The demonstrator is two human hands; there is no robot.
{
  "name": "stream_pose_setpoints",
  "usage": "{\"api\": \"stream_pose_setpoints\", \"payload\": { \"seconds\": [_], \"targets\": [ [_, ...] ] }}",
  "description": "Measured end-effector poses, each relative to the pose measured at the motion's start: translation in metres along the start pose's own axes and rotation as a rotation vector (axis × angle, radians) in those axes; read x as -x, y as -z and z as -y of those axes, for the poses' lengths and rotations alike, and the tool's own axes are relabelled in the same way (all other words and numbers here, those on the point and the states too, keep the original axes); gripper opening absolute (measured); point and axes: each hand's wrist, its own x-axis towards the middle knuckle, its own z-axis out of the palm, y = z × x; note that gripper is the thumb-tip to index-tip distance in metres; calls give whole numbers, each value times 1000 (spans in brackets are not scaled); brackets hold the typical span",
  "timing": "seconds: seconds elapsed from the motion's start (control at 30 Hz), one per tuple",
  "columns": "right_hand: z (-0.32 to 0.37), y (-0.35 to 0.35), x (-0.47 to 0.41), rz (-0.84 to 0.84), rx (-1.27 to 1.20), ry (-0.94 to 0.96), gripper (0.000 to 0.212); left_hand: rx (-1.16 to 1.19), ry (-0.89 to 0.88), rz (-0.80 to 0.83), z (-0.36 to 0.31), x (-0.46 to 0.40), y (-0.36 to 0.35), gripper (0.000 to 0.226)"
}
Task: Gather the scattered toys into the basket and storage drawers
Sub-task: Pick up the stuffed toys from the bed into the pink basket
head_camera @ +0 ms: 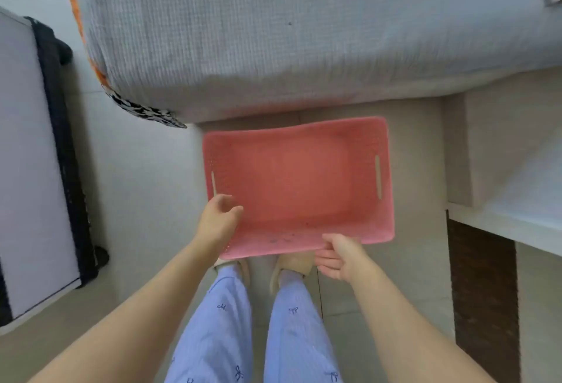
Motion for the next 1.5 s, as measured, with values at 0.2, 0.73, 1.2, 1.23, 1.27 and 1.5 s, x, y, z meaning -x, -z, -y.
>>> {"api": "stream_pose_setpoints", "payload": {
  "seconds": [0.2, 0.73, 1.2, 1.23, 1.27, 1.5],
  "targets": [
    [-30, -29, -74, -111, -326, -57, 42, -117, 11, -40, 39, -50, -14, 27],
    [-36, 17, 0, -239, -433, 98, 27, -326, -427, 11, -11, 19, -14, 28],
    [-45, 122, 266, -197, -331, 525, 19, -741, -1041, -278, -125, 212, 94, 59],
    [-41, 123, 279, -195, -316, 560, 19, -721, -1032, -305, -133, 221, 102, 62],
    [-34, 124, 295, -195, -294, 596, 19, -693, -1013, -324, -144, 229, 113, 65],
    [30, 117, 380, -175, -194, 845, 14, -688, -848, -278, -192, 249, 196, 22]
  ]
}}
